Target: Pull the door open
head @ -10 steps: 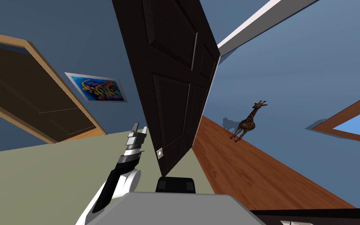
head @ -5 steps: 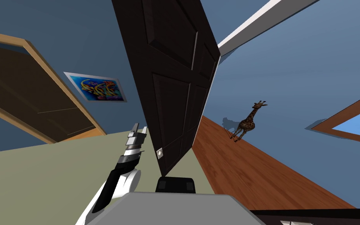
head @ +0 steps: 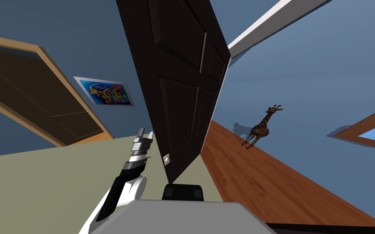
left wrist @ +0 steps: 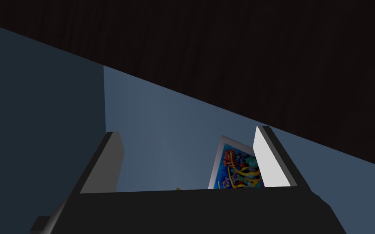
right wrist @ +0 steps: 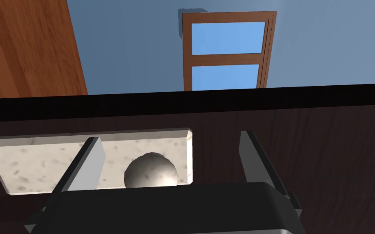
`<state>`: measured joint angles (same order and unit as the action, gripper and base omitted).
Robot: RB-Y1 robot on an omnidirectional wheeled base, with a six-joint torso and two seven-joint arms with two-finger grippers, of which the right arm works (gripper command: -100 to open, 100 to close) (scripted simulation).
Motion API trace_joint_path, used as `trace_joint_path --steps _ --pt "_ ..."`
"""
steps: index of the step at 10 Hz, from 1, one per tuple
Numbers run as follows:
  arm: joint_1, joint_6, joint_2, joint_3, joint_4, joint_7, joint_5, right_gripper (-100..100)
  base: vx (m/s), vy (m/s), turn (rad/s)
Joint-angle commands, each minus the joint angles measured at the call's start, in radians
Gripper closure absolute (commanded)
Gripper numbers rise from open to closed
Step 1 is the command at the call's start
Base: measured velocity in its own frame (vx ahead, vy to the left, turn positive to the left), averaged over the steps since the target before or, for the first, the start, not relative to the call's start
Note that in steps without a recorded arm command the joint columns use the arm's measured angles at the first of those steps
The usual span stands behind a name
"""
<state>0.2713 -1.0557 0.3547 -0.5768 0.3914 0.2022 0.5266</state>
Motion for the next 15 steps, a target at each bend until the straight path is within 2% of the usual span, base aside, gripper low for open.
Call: trace_joint_path --steps 1,3,8,9,14,15 --pt "-0.004 -0.027 0.005 0.003 -0.032 0.013 -0.003 -100 -0.009 -0.03 0.039" --pt "-0.003 -0.054 0.006 0.007 -0.058 0.025 -0.006 -100 -0.018 -0.048 0.04" --pt "-0.003 -0.054 0.006 0.007 -0.058 0.025 -0.006 -100 -0.013 -0.009 -0.002" --pt "-0.003 -0.054 0.006 0.007 -0.058 0.025 -0.006 100 -0.007 0.01 0.021" --pt "-0.003 -0.054 0.006 0.007 -0.058 0.025 -0.006 100 -0.003 0.002 0.004" --pt "-0.004 -0.042 0.006 0.025 -0.059 0.035 -0.017 100 0.014 0.09 -0.052"
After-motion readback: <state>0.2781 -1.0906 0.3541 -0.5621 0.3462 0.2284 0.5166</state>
